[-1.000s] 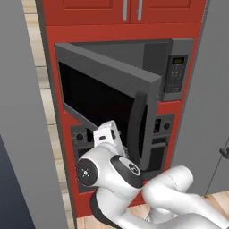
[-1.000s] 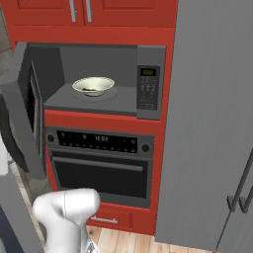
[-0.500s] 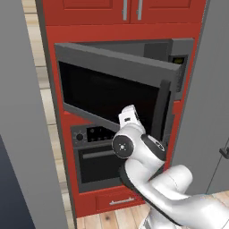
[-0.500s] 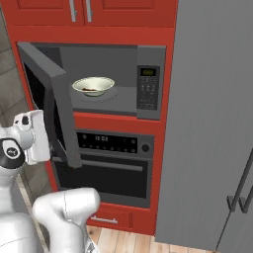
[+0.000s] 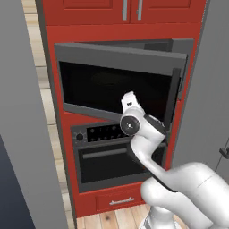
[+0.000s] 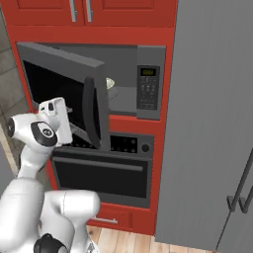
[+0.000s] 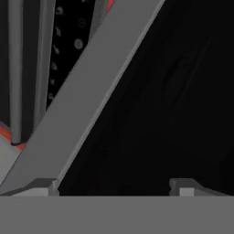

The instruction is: Remove the kiwi from the bowl and place it on the small plate. Then place the bowl with only the chicken drumstick in the microwave, close the door, and press the start button to microwave the chicken drumstick.

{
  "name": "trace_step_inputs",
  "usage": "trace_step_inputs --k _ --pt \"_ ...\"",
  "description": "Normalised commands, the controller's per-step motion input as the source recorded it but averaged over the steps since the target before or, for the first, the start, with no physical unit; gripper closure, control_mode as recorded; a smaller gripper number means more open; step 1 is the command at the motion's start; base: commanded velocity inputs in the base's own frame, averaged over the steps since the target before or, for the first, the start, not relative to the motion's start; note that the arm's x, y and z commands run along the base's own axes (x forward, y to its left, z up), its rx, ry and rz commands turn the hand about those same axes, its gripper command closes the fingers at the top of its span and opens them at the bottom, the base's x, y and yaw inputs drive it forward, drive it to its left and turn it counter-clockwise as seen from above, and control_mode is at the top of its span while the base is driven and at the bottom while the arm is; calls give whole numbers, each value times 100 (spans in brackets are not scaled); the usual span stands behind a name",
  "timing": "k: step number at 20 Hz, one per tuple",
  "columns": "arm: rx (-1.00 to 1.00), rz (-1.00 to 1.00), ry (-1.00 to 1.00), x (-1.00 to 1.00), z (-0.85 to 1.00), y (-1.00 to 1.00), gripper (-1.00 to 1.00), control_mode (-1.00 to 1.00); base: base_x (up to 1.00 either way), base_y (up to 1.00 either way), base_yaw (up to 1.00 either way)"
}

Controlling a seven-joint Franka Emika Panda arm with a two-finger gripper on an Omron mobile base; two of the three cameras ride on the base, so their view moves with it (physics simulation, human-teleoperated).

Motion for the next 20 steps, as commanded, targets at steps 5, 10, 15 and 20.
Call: trace_step_inputs --k 5,10,15,20 --pt "7 0 11 77 27 0 -100 -100 0 0 0" --pt "10 0 10 61 0 -1 -100 -100 0 0 0" --pt "7 0 5 52 0 0 -100 -100 0 0 0" --pt "7 0 6 60 0 0 -100 -100 0 0 0"
